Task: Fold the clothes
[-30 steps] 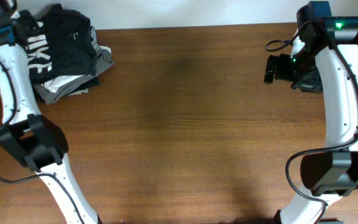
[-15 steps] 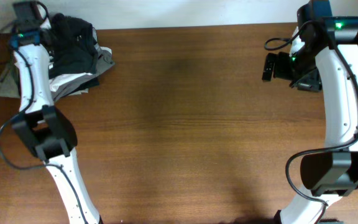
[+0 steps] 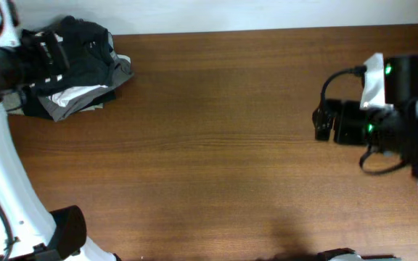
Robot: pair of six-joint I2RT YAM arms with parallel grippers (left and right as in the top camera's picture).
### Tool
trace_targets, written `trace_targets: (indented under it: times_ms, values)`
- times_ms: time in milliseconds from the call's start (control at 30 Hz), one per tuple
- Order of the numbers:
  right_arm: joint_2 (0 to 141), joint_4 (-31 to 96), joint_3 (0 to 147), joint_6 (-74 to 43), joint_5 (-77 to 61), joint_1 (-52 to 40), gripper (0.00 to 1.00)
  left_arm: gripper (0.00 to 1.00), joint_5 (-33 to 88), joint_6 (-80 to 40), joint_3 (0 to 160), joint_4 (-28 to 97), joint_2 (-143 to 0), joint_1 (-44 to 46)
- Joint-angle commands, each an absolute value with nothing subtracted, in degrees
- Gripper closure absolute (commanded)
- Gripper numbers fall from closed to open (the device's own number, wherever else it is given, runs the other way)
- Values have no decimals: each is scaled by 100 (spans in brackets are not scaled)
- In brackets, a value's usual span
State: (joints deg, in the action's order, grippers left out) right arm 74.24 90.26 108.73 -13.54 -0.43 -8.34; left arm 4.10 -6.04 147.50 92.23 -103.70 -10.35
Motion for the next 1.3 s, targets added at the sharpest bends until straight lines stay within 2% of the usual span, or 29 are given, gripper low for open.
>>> trace_targets:
  times_ms: [0, 133, 200, 300, 433, 600, 833, 933, 1033, 1200, 1267]
  values:
    - [6119, 8359, 9542, -1505, 388, -974, 1, 1, 207, -648, 14492, 9157, -9380, -362]
    - [4622, 6552, 7096, -1577, 360, -974, 1, 1, 97, -786, 12619, 8510, -8232, 735]
    - [4097, 5581, 6077, -1599, 362, -974, 1, 1, -963, -1391, 9950, 6971, -6949, 1527]
    - [4051, 5124, 5905, -1592, 370, -974, 2, 1, -1074, -1457, 7253, 4936, -5288, 1977]
    - [4132, 4960, 5905, -1592, 370, -974, 1, 1, -1081, -1455, 5408, 4051, -3726, 1999]
    - [4584, 4711, 5905, -1590, 982, -974, 1, 1, -1184, -1455, 4882, 4099, -3441, 1999]
    - [5310, 3898, 5909, -1592, 969, -976, 1, 1, -1184, -1455, 4882, 4265, -3454, 1999]
    - [5111, 3481, 5940, -1594, 633, -976, 1, 1, -1184, -1455, 4882, 4386, -3454, 1999]
    - [4696, 3341, 5946, -1590, -281, -974, 1, 1, -1184, -1455, 4882, 4569, -3452, 1999]
    - [4488, 3288, 5946, -1520, 102, -974, 1, 1, -1184, -1455, 4882, 4617, -3452, 1999]
    - [4469, 3280, 5946, -1162, 320, -974, 1, 1, -1184, -1455, 4882, 4617, -3454, 1999]
